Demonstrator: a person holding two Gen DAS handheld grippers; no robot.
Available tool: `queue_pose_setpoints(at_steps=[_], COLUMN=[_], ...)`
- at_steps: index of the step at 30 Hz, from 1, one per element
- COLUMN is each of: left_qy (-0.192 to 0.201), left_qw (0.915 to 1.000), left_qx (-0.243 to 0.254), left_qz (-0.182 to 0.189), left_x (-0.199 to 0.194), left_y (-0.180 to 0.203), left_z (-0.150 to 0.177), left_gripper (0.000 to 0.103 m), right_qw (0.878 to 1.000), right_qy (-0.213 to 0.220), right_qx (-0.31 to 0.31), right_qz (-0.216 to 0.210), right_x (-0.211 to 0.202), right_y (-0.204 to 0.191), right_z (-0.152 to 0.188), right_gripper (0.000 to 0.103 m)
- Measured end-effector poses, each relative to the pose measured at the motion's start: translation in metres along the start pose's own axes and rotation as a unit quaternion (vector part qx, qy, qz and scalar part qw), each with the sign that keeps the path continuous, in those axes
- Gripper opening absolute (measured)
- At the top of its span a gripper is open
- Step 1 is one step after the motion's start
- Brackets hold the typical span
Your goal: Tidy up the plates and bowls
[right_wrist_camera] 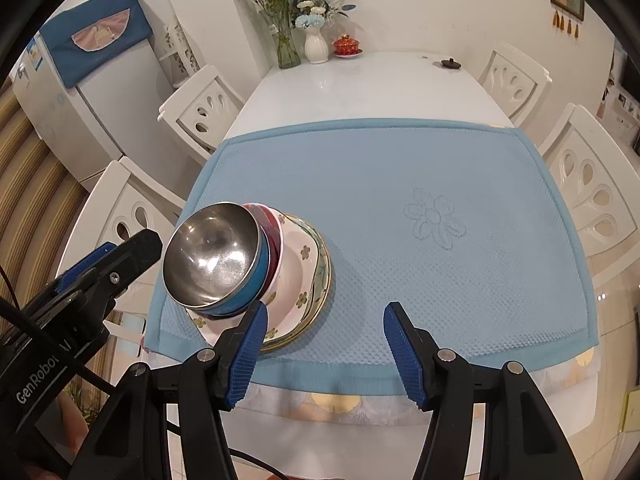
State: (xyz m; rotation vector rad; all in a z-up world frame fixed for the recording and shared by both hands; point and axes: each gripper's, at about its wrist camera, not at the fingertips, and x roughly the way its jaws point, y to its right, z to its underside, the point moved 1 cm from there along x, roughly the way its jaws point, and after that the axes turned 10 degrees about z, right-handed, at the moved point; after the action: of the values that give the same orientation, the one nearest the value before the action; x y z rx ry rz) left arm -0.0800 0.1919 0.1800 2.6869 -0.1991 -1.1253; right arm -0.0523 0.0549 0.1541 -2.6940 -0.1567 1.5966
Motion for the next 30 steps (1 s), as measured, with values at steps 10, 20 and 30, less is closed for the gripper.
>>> queue_pose_setpoints(at_steps=[10,20,30], left_qy=[-0.005,-0.008,-0.003], left_qw=[1.0,0.9999,0.9999], left_qx=[-0.001,-0.008,-0.009], left_qz=[0.003,0.008,0.004], left_x=[0.002,0.004,0.004], left_y=[0.001,-0.002,-0.005], left_z=[0.001,0.002,0.001], left_gripper=[0.06,0.06,0.065], right_qw=[1.0,1.0,0.999], right_qy=[-0.007,-0.013,-0.025], right_qx=[0.007,0.011,0.021], right_qz=[-0.004,-0.006,-0.017], right_x=[0.001,0.004,0.01], right_y=[0.003,0.001,0.004], right_z=[0.002,0.002,0.002], right_gripper=[0.058,0.058,0.058])
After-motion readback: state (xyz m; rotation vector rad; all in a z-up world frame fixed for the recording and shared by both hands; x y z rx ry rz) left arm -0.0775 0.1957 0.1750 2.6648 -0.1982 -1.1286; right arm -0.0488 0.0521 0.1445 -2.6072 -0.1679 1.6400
